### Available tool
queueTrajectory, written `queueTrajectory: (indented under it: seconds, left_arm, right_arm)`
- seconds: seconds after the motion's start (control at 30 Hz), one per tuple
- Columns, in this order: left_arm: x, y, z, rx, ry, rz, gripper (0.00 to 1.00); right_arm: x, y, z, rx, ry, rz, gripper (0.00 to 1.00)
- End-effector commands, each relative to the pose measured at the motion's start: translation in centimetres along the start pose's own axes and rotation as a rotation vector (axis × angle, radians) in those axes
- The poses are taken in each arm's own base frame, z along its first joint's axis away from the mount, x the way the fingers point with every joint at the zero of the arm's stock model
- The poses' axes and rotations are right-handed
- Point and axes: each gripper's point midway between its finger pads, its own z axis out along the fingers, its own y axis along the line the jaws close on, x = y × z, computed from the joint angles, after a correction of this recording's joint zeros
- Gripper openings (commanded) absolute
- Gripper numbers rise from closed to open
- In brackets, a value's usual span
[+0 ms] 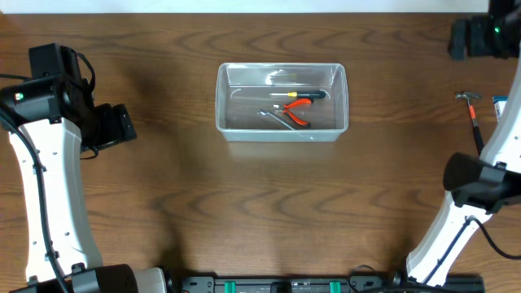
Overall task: Pack container
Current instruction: 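Lift the right gripper and move it right toward the hammer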
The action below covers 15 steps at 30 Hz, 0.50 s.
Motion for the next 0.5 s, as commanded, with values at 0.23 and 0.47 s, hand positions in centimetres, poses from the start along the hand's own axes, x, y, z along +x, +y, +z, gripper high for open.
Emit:
queueTrajectory:
  seconds: [0.23, 0.47]
  left_arm:
    - [-0.4, 0.2, -0.8, 0.002, -0.029, -0.013, 0.98]
    - [-0.4, 0.2, -0.8, 0.002, -0.028, -0.013, 0.98]
  right_arm:
    - [2.6, -2.0, 3.0, -0.028, 0.121, -0.021, 0.99]
    - [3.3, -2.7, 8.1, -0.021, 0.169, -0.042, 0.99]
